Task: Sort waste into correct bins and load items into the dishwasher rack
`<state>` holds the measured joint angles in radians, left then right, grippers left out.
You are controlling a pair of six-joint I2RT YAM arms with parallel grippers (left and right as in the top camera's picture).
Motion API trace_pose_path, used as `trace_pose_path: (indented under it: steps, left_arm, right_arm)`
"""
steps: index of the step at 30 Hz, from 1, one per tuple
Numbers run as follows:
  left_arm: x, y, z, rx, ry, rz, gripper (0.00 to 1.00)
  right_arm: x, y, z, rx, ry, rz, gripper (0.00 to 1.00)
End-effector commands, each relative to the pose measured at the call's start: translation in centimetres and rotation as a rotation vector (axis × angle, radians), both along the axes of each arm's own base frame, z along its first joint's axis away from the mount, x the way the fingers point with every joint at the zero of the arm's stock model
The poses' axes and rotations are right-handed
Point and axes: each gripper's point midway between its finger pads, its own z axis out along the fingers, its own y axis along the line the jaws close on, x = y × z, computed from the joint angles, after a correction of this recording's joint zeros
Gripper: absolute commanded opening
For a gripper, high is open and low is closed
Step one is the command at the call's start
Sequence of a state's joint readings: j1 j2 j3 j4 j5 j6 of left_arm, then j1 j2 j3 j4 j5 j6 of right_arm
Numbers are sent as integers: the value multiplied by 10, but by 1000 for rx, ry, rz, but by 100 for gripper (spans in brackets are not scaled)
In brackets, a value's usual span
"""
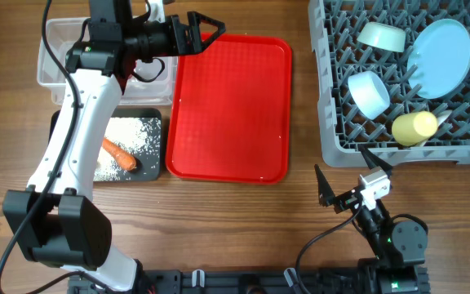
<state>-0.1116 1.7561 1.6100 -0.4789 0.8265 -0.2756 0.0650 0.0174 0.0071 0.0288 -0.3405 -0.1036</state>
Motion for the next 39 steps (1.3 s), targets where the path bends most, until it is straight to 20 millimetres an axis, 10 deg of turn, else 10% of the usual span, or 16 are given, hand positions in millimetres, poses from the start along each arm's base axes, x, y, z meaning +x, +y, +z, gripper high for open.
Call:
trace_pose_path:
  steps: [1,10,18,26,39]
  left_arm:
    - [1,-1,2,3,-12,-3,100]
    - [1,5,-8,40,13,22,100]
    - [-17,26,3,514,-471,-150,100]
    - [-88,85,24,585,-520,141,100]
    - [-205,146,-73,457,-723,528,100]
  right_arm:
    - [-2,4,-1,-12,-5,25,100]
    - [-2,4,-1,-12,-5,25,100]
    - [-2,4,-1,-12,-5,25,100]
    - [-2,4,-1,-12,-5,25,100]
    - [-2,4,-1,-12,-5,25,100]
